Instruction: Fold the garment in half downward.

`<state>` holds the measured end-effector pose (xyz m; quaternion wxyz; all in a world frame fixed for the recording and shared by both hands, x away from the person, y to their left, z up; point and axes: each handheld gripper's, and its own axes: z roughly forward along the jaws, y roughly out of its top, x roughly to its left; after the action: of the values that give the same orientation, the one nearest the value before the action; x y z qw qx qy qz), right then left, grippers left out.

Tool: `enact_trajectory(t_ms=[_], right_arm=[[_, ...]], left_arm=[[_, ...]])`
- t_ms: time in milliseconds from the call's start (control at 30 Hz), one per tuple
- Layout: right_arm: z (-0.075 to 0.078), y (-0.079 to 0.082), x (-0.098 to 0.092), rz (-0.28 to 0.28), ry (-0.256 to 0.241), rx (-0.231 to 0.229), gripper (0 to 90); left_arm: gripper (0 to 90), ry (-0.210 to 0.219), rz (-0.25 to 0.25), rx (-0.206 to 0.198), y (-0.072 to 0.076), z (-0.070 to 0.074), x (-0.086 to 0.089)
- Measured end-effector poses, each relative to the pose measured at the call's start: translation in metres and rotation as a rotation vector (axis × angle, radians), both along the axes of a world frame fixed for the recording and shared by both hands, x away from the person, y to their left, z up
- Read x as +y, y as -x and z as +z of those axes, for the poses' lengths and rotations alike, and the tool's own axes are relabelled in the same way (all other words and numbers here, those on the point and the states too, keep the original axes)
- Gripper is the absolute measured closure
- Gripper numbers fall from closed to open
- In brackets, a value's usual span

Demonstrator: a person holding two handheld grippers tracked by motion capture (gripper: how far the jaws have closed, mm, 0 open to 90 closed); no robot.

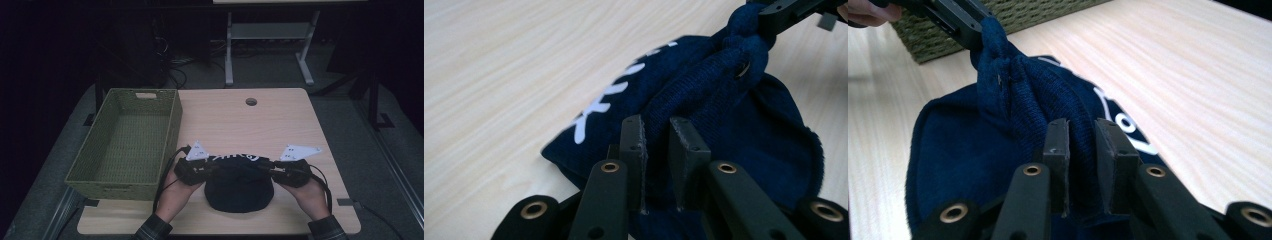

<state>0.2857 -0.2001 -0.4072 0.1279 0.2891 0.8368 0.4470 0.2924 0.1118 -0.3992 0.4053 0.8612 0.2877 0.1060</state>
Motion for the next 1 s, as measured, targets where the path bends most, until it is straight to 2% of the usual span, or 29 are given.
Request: enact_trajectory(t_ms=[167,433,700,867,1000], right_arm=[[-0.01,0.008,0.001,0.009,0.0,0.029,74.2],[-0.025,0.025,0.001,0.02,-0.014,0.082,71.7],[-0.032,0.038,-0.002,0.049,-0.022,0.115,65.4],[-0.027,0.043,-0.006,0.058,-0.042,0.112,59.1],[-0.017,0.046,-0.013,0.044,-0.066,0.097,56.9]], left_arm=[[76.1,-0.013,-0.012,0.033,0.007,-0.008,0.001],[75.8,-0.028,-0.04,0.062,0.018,-0.017,-0.001],[73.7,-0.009,-0.056,0.103,0.031,-0.023,0.005],[70.4,0.011,-0.062,0.098,0.037,-0.016,0.008],[68.7,0.026,-0.069,0.079,0.039,-0.004,0.012]])
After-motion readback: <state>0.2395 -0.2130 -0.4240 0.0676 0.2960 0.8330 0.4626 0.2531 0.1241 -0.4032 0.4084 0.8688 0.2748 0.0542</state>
